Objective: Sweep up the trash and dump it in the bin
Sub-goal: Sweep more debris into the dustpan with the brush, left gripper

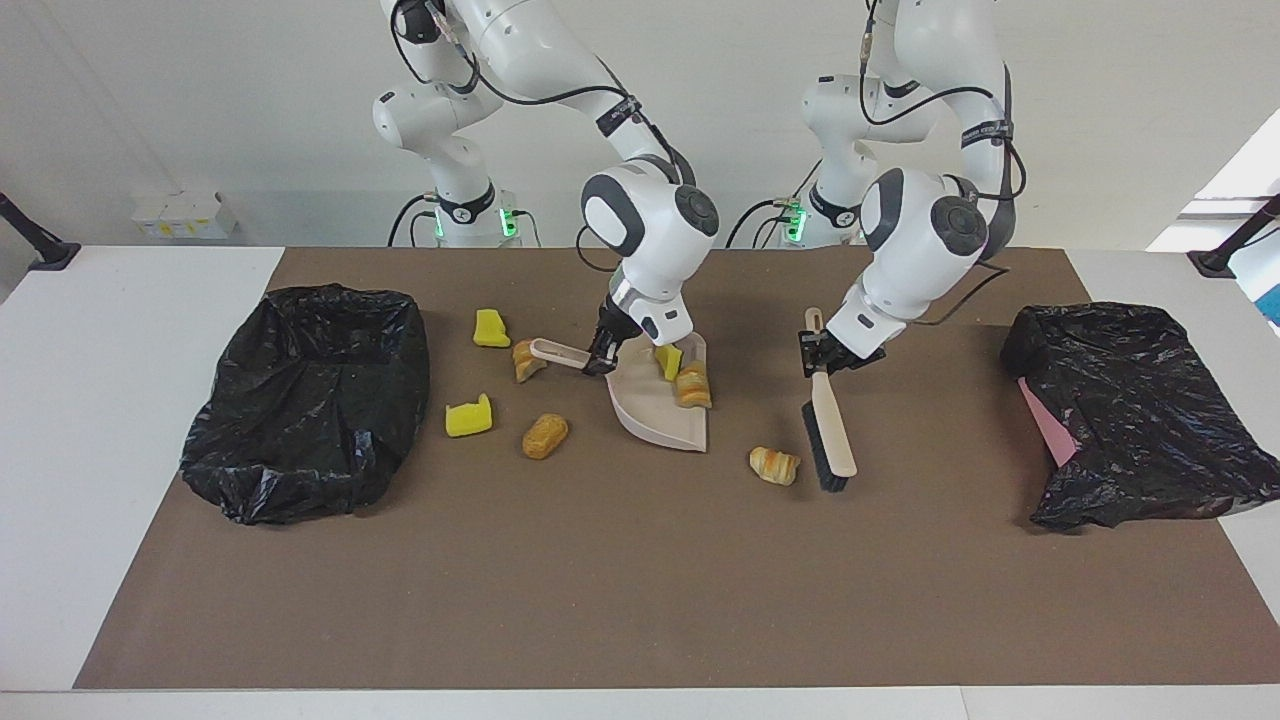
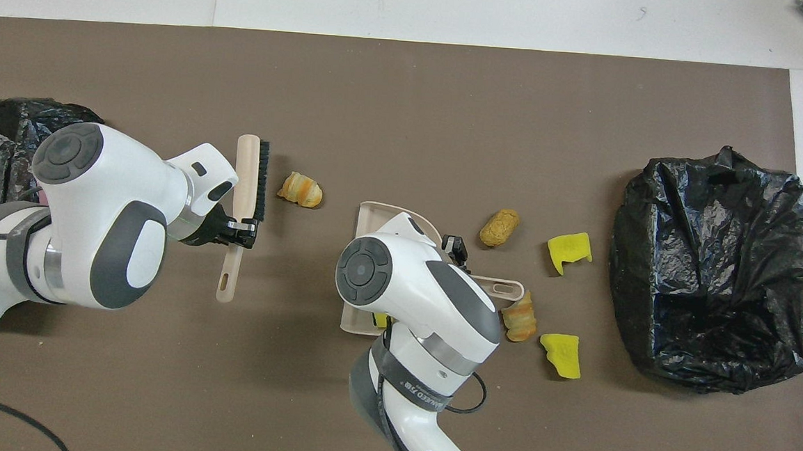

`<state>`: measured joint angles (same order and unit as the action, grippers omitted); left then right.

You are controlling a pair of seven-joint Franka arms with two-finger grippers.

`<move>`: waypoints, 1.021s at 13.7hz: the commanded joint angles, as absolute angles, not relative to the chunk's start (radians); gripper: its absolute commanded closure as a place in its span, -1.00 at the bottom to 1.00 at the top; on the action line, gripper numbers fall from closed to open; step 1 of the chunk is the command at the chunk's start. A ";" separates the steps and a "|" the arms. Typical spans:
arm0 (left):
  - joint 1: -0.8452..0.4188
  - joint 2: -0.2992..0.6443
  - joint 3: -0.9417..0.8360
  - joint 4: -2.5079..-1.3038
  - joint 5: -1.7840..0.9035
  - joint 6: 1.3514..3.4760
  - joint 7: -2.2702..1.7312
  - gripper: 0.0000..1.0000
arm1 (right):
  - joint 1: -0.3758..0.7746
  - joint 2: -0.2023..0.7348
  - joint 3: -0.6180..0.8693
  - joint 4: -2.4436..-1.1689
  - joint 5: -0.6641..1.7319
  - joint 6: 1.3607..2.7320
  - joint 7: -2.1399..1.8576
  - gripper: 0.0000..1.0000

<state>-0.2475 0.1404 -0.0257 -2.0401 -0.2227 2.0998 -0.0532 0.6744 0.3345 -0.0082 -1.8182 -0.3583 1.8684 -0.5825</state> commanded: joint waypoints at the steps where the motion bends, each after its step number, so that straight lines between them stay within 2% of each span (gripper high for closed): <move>1: -0.218 0.207 -0.035 -1.986 -0.199 2.065 0.053 1.00 | 0.672 0.305 -0.002 -1.841 -0.319 1.842 -0.519 1.00; 4: -0.251 0.186 -0.046 -2.046 -0.202 2.068 0.165 1.00 | 0.673 0.302 -0.002 -1.841 -0.319 1.835 -0.509 1.00; 9: -0.418 0.115 -0.048 -2.140 -0.288 2.039 0.264 1.00 | 0.673 0.302 -0.002 -1.842 -0.318 1.836 -0.508 1.00; 12: -0.448 0.106 -0.049 -2.120 -0.351 1.942 0.304 1.00 | 0.673 0.302 -0.002 -1.842 -0.318 1.836 -0.506 1.00; 14: -0.402 0.087 -0.043 -2.083 -0.351 1.864 0.348 1.00 | 0.673 0.302 -0.002 -1.842 -0.319 1.836 -0.506 1.00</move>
<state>-0.4349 0.1178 -0.0576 -2.0992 -0.3298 1.9416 0.2825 0.6753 0.3270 -0.0074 -1.8222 -0.3314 1.8353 -0.5270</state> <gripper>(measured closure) 0.740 0.670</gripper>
